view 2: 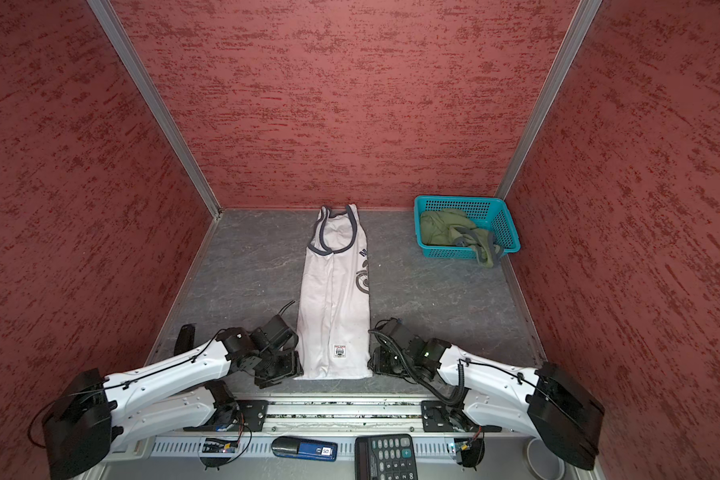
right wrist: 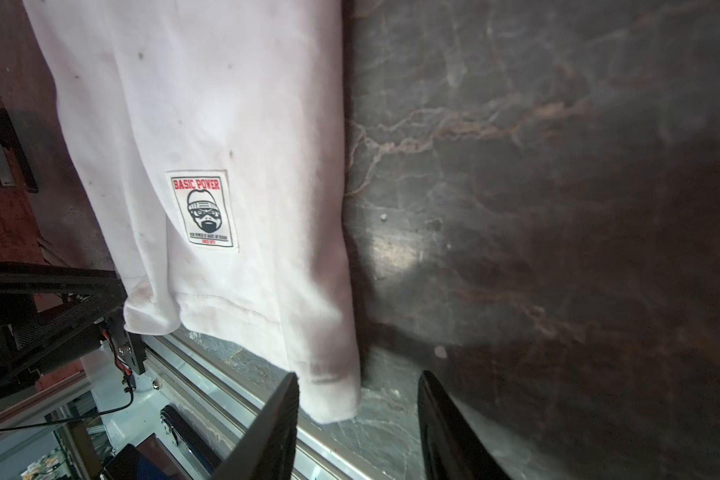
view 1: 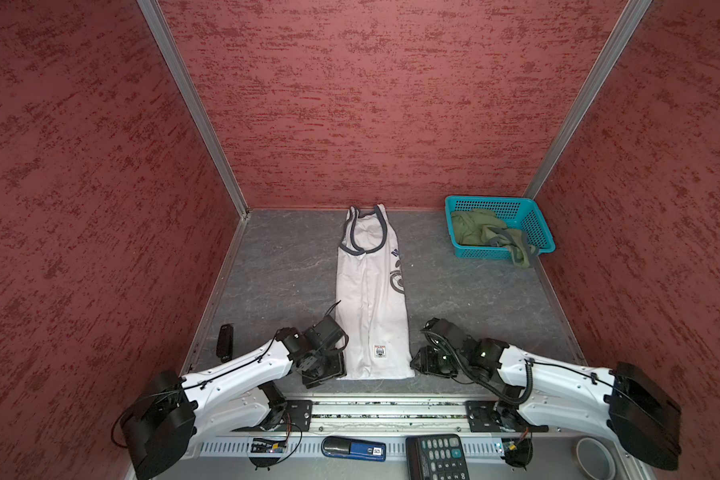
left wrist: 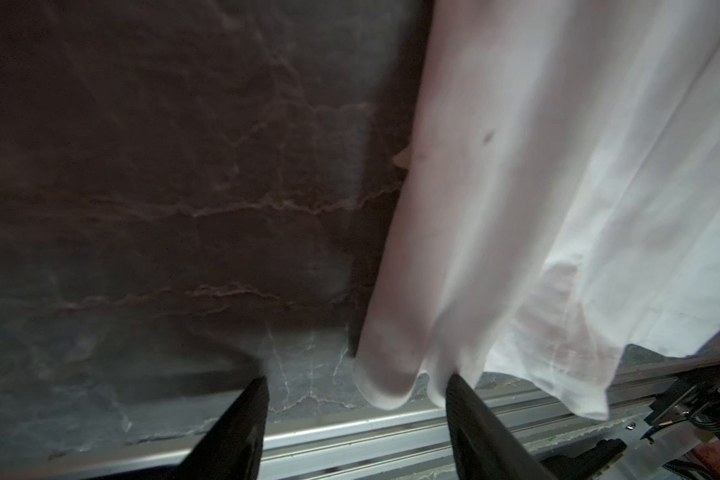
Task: Fold and stack the tank tops
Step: 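Lay the strip straight, hem nearest the robot, and open both grippers, then grasp the hem end with both grippers and fold it toward the straps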
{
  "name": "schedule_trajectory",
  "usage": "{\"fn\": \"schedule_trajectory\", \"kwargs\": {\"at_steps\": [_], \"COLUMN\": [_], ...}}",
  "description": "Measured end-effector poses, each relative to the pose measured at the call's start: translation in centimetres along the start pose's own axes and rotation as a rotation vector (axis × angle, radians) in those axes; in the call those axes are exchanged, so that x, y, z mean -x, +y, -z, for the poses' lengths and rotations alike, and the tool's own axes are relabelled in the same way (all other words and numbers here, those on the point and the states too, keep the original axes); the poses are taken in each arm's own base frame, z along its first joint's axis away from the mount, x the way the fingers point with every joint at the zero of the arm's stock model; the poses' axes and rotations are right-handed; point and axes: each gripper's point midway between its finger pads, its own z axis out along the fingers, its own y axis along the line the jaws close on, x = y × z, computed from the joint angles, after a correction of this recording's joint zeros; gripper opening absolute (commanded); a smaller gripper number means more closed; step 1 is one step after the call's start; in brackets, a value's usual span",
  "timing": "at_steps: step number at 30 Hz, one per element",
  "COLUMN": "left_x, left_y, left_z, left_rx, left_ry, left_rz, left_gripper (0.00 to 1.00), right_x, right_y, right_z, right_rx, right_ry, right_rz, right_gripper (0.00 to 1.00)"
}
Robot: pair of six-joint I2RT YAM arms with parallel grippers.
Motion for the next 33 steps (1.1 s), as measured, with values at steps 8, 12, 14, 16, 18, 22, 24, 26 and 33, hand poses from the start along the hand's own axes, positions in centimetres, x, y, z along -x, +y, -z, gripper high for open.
{"fn": "schedule_trajectory", "kwargs": {"at_steps": [8,12,14,16,18,22,24,26,33], "left_x": [0.2,0.5,0.6,0.7,0.7,1.0,1.5,2.6,10.6], "left_y": [-1.5,-2.4,-2.7,-2.8,-2.8,-3.2,-3.8,-4.9,-8.2], "left_z": [-0.6,-0.9,-1.0,-1.2,-1.2,-0.2,1.0,2.7,8.5], "left_rx": [-0.041,-0.069,-0.076,-0.080,-0.084,-0.122,-0.151,-0.183,-0.264], "left_ry": [0.001,-0.003,-0.005,-0.006,-0.010,-0.049,-0.083,-0.123,-0.289], "left_rz": [0.014,0.010,0.009,0.003,0.001,-0.012,-0.024,-0.031,0.016], "left_gripper": [0.56,0.45,0.37,0.29,0.22,0.14,0.13,0.12,0.12], "right_x": [-0.6,-0.7,-0.7,-0.8,-0.9,-0.7,-0.3,0.8,9.7], "right_y": [0.7,0.9,0.9,0.9,1.0,1.4,2.2,3.6,9.0], "right_z": [-1.0,-1.3,-1.5,-1.6,-1.6,-1.0,-0.2,0.8,5.5], "right_rx": [0.019,0.027,0.026,0.024,0.025,0.030,0.040,0.055,0.108], "right_ry": [0.023,0.025,0.028,0.032,0.033,0.022,0.002,-0.037,-0.273], "right_rz": [0.012,0.012,0.011,0.010,0.012,0.024,0.040,0.058,0.099], "right_gripper": [0.41,0.33,0.25,0.17,0.13,0.03,0.00,0.00,0.00]}}
